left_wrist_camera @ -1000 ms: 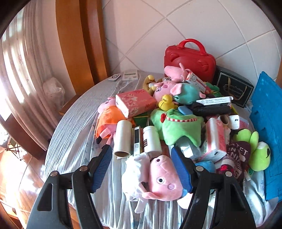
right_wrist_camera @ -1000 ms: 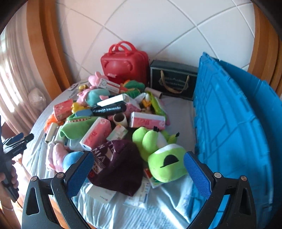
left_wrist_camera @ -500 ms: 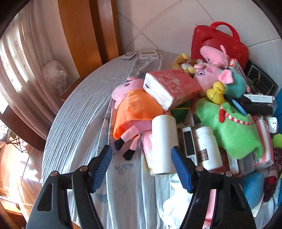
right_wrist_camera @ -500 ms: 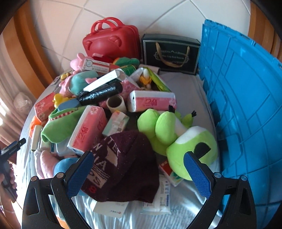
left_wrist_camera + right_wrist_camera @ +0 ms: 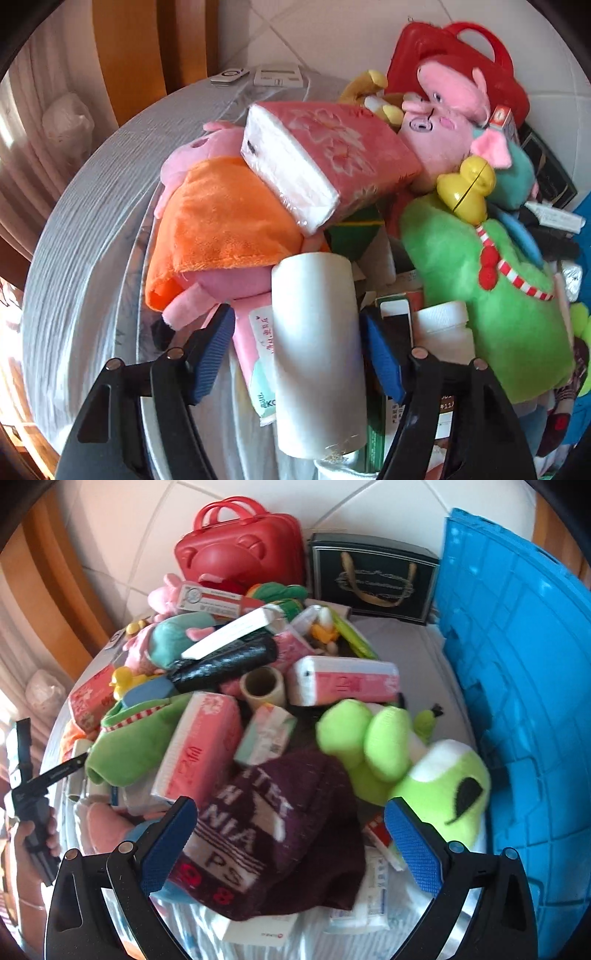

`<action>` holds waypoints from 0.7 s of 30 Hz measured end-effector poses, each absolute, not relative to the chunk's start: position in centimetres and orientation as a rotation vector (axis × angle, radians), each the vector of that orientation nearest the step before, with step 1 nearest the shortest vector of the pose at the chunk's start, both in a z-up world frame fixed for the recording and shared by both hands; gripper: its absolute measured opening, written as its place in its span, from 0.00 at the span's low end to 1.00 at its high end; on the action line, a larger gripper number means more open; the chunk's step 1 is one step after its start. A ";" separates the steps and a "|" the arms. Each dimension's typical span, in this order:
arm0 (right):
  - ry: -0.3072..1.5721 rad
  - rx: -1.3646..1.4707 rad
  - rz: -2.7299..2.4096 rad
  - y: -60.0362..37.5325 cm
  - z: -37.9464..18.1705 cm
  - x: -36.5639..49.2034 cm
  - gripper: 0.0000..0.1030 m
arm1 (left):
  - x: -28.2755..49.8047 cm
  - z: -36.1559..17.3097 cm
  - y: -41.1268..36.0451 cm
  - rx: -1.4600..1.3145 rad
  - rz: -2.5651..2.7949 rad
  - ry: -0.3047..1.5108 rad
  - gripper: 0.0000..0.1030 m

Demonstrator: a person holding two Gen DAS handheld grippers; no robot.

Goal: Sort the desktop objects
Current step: 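Grasp the white paper roll with the left tool while the right tool grasps the pink tissue pack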

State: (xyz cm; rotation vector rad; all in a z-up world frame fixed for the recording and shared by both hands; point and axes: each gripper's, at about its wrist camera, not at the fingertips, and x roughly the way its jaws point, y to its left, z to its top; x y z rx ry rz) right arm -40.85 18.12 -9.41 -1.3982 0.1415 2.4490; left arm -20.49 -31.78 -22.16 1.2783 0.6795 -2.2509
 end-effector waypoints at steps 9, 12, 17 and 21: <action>0.138 -1.493 2.514 14.2 -11.4 -47.0 1.00 | -18.8 -21.2 -29.9 1.309 -2.256 0.504 0.43; 0.130 -1.531 2.489 13.5 -12.6 -48.8 0.95 | -17.9 -19.6 -29.4 1.247 -2.269 0.492 0.43; 0.181 -1.633 2.415 13.6 -15.3 -50.8 0.63 | -16.8 -17.0 -29.0 1.170 -2.313 0.462 0.43; 0.238 -1.692 2.382 13.8 -17.5 -51.6 0.52 | -16.4 -15.6 -28.4 1.135 -2.345 0.468 0.43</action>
